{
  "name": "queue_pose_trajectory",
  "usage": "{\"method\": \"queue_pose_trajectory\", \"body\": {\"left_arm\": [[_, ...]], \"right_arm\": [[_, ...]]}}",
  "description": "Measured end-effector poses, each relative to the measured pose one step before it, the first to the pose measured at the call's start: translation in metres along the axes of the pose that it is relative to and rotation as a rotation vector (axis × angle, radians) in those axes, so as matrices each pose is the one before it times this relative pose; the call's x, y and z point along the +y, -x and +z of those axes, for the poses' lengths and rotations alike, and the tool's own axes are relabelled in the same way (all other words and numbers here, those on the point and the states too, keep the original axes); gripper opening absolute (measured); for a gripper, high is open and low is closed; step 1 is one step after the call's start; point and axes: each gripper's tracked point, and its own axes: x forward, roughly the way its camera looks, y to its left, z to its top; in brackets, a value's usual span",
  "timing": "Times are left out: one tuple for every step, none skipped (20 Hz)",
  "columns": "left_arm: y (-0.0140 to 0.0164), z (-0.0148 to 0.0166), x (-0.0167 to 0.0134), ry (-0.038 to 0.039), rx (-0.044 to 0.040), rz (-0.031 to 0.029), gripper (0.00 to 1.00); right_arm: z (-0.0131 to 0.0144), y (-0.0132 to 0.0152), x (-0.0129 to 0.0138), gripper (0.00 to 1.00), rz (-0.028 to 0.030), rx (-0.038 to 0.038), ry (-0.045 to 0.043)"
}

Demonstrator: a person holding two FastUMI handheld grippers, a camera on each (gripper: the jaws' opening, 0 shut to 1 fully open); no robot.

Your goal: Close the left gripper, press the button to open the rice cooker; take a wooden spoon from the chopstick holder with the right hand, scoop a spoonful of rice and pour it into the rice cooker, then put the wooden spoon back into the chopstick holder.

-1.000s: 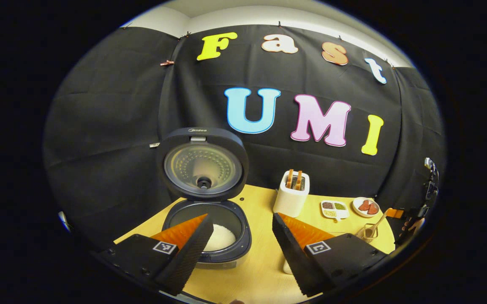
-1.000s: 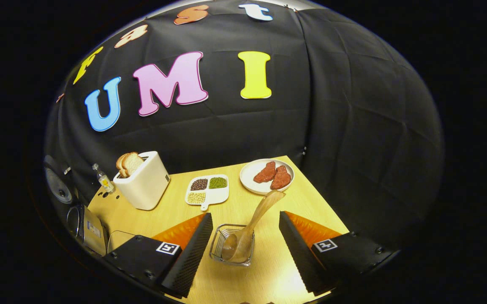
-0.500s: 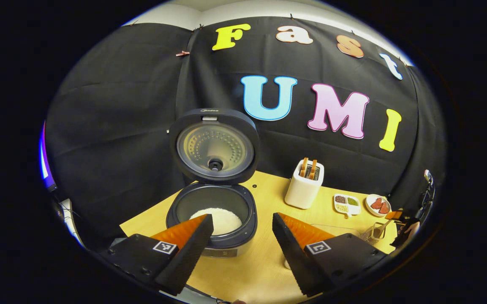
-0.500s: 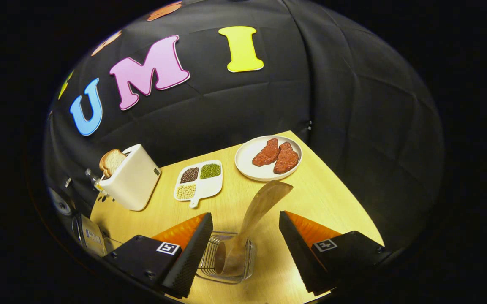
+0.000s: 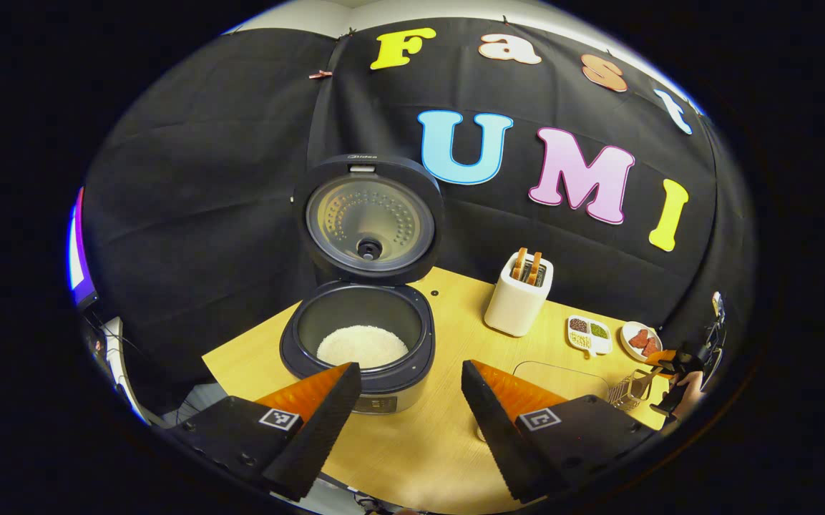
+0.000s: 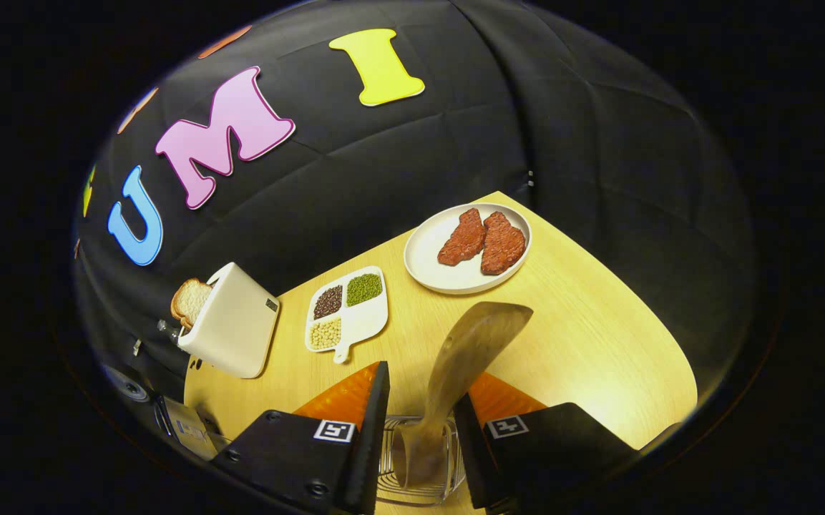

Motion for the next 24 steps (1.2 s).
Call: {"method": "queue_pose_trajectory", "body": {"left_arm": [[0.00051, -0.00262, 0.00100, 0.00247, 0.00421, -0.00141, 0.96], [0.00088, -0.00209, 0.00134, 0.00034, 0.00412, -0.00049, 0.95], [0.00116, -0.00311, 0.00131, -0.00050, 0.00416, 0.00043, 0.95], [0.00098, -0.00130, 0.00177, 0.00037, 0.00330, 0.00082, 0.96], [0.00119, -0.00162, 0.00025, 0.00105, 0.00067, -0.00061, 0.96], [0.00094, -0.00047, 0.00066, 0.00180, -0.00191, -0.00199, 0.96], [0.00103, -0.00149, 0.00151, 0.00101, -0.00104, -0.00422, 0.95], [0.00048, -0.00185, -0.00006, -0.00170, -0.00042, -0.00606, 0.95], [0.00005, -0.00241, 0.00139, -0.00396, 0.00339, -0.00319, 0.95], [0.00011, -0.00127, 0.00081, -0.00401, 0.00185, -0.00655, 0.95], [0.00035, 0.00055, -0.00014, -0.00355, -0.00166, -0.00993, 0.95], [-0.00012, 0.00107, 0.00022, -0.00376, -0.00386, -0.01135, 0.96], [0.00031, 0.00164, 0.00032, -0.00449, -0.00630, -0.01368, 0.96], [0.00001, 0.00023, -0.00082, -0.00696, -0.00356, -0.01911, 0.96], [-0.00051, -0.00150, -0.00060, -0.01188, -0.00234, -0.01675, 0.96], [0.00075, -0.00070, 0.00146, -0.01302, -0.00396, -0.01356, 0.96], [0.00034, -0.00128, 0.00154, -0.01219, -0.00500, -0.01539, 0.95], [0.00164, -0.00045, 0.00073, -0.01134, -0.00523, -0.01581, 0.95], [0.00079, -0.00230, 0.00165, -0.01153, -0.00181, -0.01326, 0.95], [0.00103, -0.00240, 0.00363, -0.00956, 0.00130, -0.01086, 0.95], [-0.00022, -0.00565, 0.00367, -0.00408, 0.00530, -0.00946, 0.95], [0.00142, -0.00522, 0.00383, 0.00305, 0.01074, -0.01075, 0.95], [0.00111, -0.00434, 0.00251, 0.00621, 0.00601, -0.01161, 0.95], [0.00139, -0.00316, 0.00416, 0.00605, 0.00361, -0.00882, 0.96]], "right_arm": [[-0.00382, -0.00383, -0.00394, 0.52, -0.01270, 0.00756, -0.00278], [0.00150, -0.00231, -0.00767, 0.43, -0.03985, -0.00803, 0.00534], [0.00382, 0.00176, -0.00029, 0.10, 0.00339, -0.00325, 0.00050], [-0.00084, -0.01201, -0.00021, 0.21, 0.01062, 0.00462, -0.00528], [0.00109, 0.01527, 0.00441, 0.17, 0.01003, -0.00024, -0.00207], [0.00021, 0.00120, 0.00320, 0.16, 0.01052, -0.00368, 0.00234], [0.00044, 0.00441, -0.00067, 0.14, -0.00327, -0.00657, 0.00324], [0.00343, 0.00127, -0.00052, 0.11, -0.00902, -0.00839, 0.00646], [0.00357, 0.00183, 0.00506, 0.09, 0.00650, -0.01539, 0.00376], [0.00508, 0.00854, 0.00359, 0.09, 0.00787, -0.01719, 0.00660], [0.00623, 0.00687, 0.00255, 0.09, 0.00065, -0.02057, 0.00772], [0.00791, 0.00750, 0.00343, 0.09, 0.00240, -0.02331, 0.00455], [0.00829, 0.00891, 0.00503, 0.08, 0.00820, -0.02531, 0.00137], [0.01106, 0.00912, 0.00487, 0.08, 0.00613, -0.03436, 0.00180], [0.01309, 0.00986, 0.00558, 0.08, 0.01240, -0.03962, 0.00222], [0.01093, 0.01030, 0.00772, 0.08, 0.01751, -0.03096, -0.00502], [0.00707, 0.00991, 0.00790, 0.08, 0.01924, -0.01933, -0.01192], [0.00526, 0.00970, 0.00925, 0.08, 0.01805, -0.01183, -0.01175], [0.00223, 0.00876, 0.00915, 0.08, 0.01549, -0.00793, 0.00089], [-0.00011, 0.00851, 0.00964, 0.08, 0.01717, -0.00549, 0.01518], [-0.00155, 0.01008, 0.01172, 0.08, 0.02210, -0.00127, 0.01966], [-0.00230, 0.00834, 0.01280, 0.08, 0.02172, -0.00095, 0.01825], [-0.00066, 0.00721, 0.01215, 0.08, 0.02073, -0.00343, 0.01475], [-0.00072, 0.00769, 0.01543, 0.08, 0.02623, -0.00327, 0.01698]]}}
